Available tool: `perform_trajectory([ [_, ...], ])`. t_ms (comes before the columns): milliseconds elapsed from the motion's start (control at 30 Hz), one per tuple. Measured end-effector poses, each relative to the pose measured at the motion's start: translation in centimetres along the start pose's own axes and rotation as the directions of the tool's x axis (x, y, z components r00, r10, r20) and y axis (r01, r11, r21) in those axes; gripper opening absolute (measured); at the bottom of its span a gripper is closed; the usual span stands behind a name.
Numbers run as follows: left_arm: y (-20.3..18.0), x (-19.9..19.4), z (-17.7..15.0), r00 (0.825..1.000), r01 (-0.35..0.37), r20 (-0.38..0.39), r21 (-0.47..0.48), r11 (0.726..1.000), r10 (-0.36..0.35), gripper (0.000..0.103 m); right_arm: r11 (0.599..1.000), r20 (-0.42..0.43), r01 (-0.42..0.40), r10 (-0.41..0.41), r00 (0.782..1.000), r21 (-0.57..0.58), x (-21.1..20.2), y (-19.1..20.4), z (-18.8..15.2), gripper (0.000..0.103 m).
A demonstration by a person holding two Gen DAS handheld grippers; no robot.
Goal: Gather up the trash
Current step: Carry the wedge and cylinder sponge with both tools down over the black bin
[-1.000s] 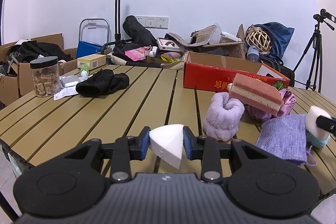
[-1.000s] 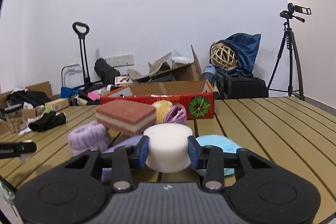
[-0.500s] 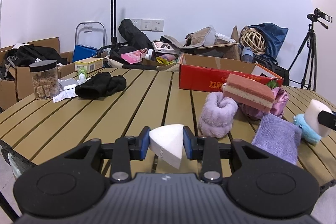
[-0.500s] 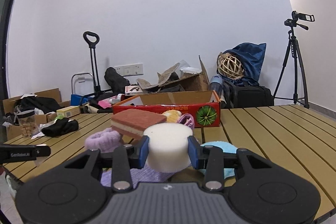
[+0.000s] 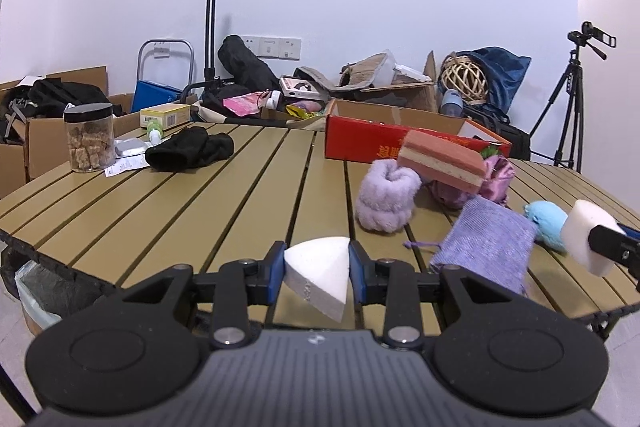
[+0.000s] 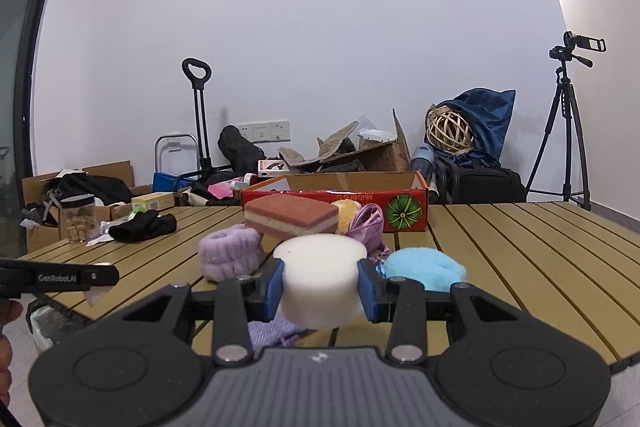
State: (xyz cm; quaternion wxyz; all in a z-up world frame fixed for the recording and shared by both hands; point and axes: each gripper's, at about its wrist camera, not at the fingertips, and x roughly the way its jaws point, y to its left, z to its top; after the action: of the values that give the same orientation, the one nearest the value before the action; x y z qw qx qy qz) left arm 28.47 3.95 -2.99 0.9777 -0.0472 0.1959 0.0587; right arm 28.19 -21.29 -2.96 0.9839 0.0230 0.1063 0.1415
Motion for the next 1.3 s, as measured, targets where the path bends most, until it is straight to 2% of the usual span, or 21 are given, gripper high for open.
perform_trajectory([
  [267,-0.5,-2.8,-2.1,1.0,0.009,-0.008,0.026,1.0,-0.009,0.033,0.999,-0.02,-0.026,0.025,0.999,-0.038,-2.9,1.7,-2.3,0.038],
  [633,-1.0,-5.2,-5.5,0.995,0.043,-0.091,0.057,0.997,-0.038,0.033,0.995,-0.147,-0.081,0.072,0.986,-0.054,-5.1,4.3,-5.9,0.038],
  [1033,-0.9,-7.2,-9.1,0.98,0.063,-0.192,0.08,0.995,-0.047,0.033,0.994,-0.308,-0.108,0.092,0.947,-0.034,-7.0,5.3,-9.5,0.038],
  [1300,-1.5,-8.2,-12.3,0.952,0.103,-0.297,0.081,0.991,-0.075,0.033,0.996,-0.426,-0.087,0.079,0.901,0.002,-8.2,5.3,-12.0,0.038],
])
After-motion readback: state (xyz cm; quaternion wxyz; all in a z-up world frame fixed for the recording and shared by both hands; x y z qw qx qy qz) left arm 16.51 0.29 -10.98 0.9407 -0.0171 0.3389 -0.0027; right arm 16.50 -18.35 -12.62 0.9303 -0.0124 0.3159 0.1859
